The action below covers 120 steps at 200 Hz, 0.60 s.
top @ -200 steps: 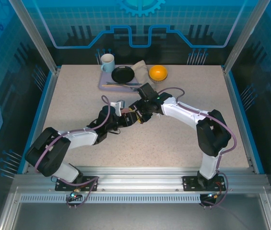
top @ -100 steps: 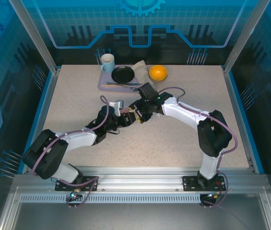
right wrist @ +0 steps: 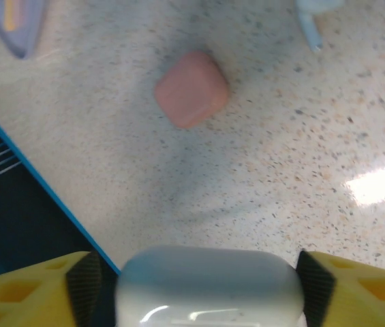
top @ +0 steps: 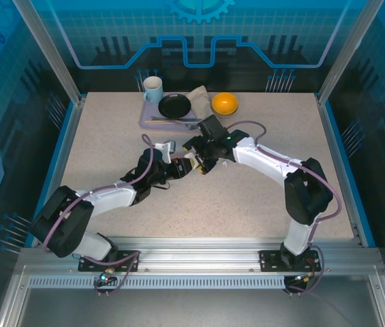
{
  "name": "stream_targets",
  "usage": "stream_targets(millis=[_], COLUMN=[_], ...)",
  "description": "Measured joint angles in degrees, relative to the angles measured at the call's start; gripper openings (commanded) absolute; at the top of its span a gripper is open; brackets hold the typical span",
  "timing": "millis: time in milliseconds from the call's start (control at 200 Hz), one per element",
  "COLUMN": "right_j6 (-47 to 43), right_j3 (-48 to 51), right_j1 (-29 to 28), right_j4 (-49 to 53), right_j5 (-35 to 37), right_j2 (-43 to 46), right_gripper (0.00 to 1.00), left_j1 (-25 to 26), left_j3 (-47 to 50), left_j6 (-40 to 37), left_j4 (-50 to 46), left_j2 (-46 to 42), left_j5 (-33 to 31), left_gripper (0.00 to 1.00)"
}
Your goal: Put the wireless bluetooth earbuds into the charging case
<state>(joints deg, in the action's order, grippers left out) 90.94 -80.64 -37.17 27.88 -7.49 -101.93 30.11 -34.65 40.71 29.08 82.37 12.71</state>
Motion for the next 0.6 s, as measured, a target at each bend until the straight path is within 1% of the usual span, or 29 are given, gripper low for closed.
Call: stream_targets(millis=[130,255,315,450,530,600], right_j6=[-3.48,-9.99,-15.08,-29.57,-37.2,-41.62], right_j3=[1.18,5.18,7.5,13.11,15.04,15.39], right_j1=[3.93,9.11,11.61,15.56,15.89,15.74], right_j4=[-0.66,-2.82,-4.94,-12.68,-15.8,-17.75], right_j5=[0.76,0.76,-0.66,-7.21,-11.98,-15.89], right_j2=[4.94,11.61,13.94,15.8,15.8,15.8], right_gripper=[0.89,0.89,0.89,0.89,0.88,0.87], left_j1=[-0.83,-4.0,-6.05,-9.99,-11.06,-11.26], left_j3=[-1.14,-3.02,-4.87,-10.27,-13.6,-16.52], left_j6=[-1.6,-3.72,-4.96,-8.72,-11.15,-13.03], left_j4=[-3.06,-7.67,-10.4,-17.35,-21.44,-25.18], left_j2=[-1.79,-3.34,-3.63,-4.09,-4.13,-4.11], left_j5=[1.7,6.38,9.51,16.74,20.52,23.71], left_gripper=[0.05,0.05,0.05,0.05,0.05,0.05])
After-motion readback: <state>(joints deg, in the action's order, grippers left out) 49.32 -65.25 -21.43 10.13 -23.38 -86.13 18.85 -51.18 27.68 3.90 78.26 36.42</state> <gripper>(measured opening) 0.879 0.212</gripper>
